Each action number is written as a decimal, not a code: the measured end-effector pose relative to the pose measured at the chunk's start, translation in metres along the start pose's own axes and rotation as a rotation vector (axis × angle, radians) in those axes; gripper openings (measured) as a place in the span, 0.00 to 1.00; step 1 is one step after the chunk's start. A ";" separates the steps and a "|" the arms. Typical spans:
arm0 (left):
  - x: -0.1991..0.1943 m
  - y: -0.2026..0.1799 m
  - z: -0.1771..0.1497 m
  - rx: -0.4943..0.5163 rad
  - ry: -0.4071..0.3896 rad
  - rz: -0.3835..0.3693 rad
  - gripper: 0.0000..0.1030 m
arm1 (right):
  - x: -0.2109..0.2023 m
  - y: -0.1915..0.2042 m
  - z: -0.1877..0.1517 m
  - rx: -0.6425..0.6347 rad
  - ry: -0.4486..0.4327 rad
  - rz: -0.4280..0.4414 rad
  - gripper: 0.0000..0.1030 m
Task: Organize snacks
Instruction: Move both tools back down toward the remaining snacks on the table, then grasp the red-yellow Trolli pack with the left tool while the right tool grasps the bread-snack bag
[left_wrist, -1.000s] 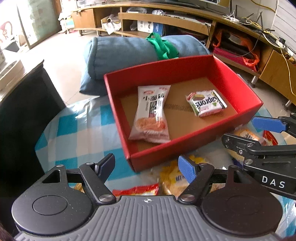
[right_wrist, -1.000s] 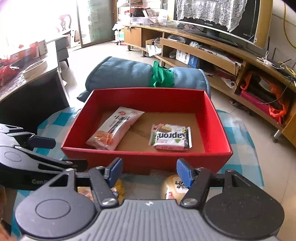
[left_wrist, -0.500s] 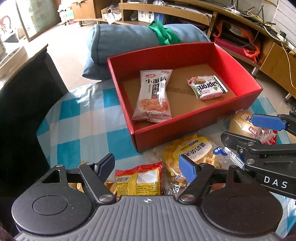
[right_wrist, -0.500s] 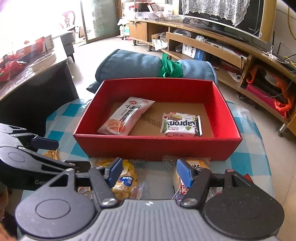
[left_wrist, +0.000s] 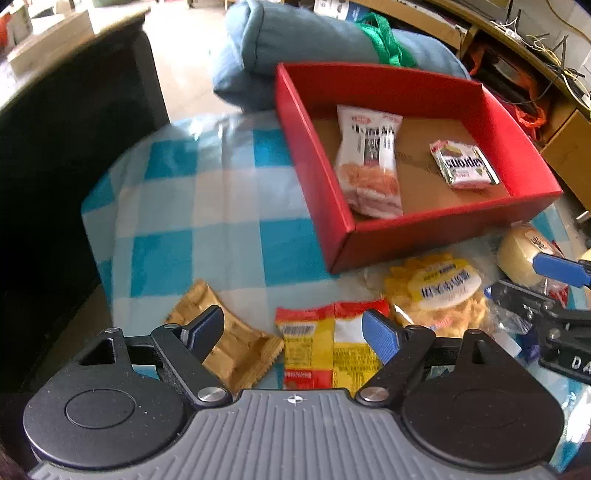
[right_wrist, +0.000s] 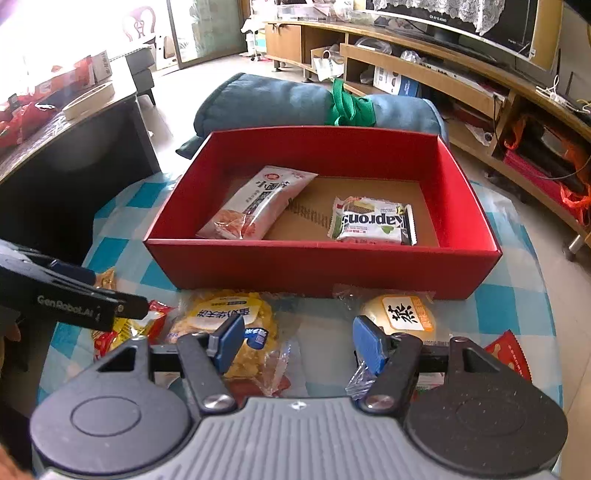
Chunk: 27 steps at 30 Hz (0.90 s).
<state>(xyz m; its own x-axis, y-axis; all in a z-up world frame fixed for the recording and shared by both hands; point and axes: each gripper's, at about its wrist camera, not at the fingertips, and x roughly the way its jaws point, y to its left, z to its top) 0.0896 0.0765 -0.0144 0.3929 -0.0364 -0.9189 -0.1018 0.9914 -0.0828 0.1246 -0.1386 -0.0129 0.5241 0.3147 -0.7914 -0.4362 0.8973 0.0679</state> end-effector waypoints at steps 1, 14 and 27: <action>0.001 0.001 -0.002 -0.012 0.009 -0.023 0.84 | 0.001 -0.001 0.001 0.000 0.001 0.003 0.62; 0.012 -0.032 -0.022 0.091 0.067 -0.074 0.82 | 0.006 -0.008 0.005 0.025 0.004 0.008 0.62; -0.003 -0.028 -0.030 0.070 0.077 -0.113 0.61 | 0.001 0.001 0.005 -0.022 0.008 0.011 0.62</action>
<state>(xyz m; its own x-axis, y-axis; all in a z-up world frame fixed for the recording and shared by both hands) 0.0639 0.0447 -0.0208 0.3271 -0.1550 -0.9322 0.0040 0.9867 -0.1627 0.1283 -0.1362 -0.0110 0.5136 0.3219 -0.7954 -0.4575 0.8869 0.0635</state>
